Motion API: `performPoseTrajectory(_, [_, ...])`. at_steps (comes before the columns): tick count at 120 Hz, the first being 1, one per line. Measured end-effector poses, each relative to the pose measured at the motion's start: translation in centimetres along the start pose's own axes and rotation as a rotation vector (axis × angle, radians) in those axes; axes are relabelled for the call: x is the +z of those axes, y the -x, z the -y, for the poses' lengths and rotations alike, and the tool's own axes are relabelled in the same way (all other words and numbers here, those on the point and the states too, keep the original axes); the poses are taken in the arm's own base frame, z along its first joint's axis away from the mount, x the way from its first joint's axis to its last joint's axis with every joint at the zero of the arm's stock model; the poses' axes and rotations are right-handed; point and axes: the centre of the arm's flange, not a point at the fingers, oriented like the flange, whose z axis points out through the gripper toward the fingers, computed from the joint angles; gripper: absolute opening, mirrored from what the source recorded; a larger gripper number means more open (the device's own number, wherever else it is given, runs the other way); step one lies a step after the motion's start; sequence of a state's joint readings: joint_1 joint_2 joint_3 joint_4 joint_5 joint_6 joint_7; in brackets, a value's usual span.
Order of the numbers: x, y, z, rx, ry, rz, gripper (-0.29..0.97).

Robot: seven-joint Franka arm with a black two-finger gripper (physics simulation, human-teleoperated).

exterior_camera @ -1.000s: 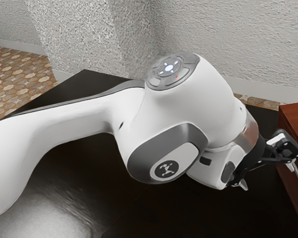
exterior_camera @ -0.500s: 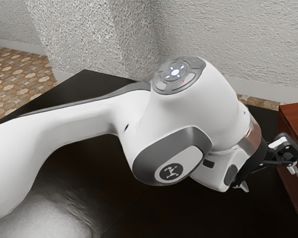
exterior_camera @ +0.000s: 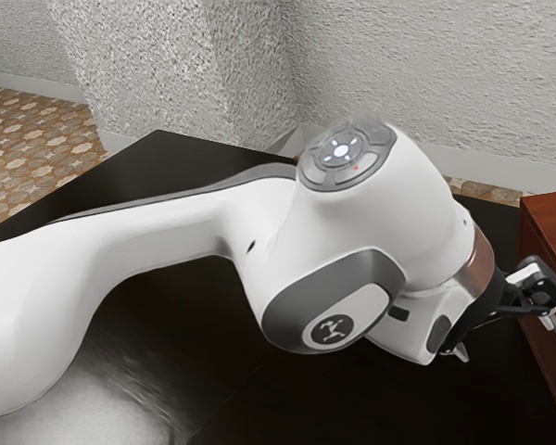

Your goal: Pull the drawer handle with one arm to open the drawer

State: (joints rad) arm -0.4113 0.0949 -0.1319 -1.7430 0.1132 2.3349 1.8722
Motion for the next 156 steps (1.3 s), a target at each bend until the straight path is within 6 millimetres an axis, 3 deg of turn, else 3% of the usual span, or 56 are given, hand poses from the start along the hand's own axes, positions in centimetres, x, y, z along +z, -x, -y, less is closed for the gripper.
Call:
performPoseTrajectory(26, [0.2,0.7,0.4,-0.008,-0.012,0.005,0.68])
performPoseTrajectory(68, [2.2,0.7,0.4,-0.010,0.005,-0.005,0.68])
performPoseTrajectory(120, [2.6,2.0,0.9,-0.003,-0.005,0.032,0.68])
performPoseTrajectory(156, [4.8,2.3,0.8,-0.025,0.005,0.032,0.68])
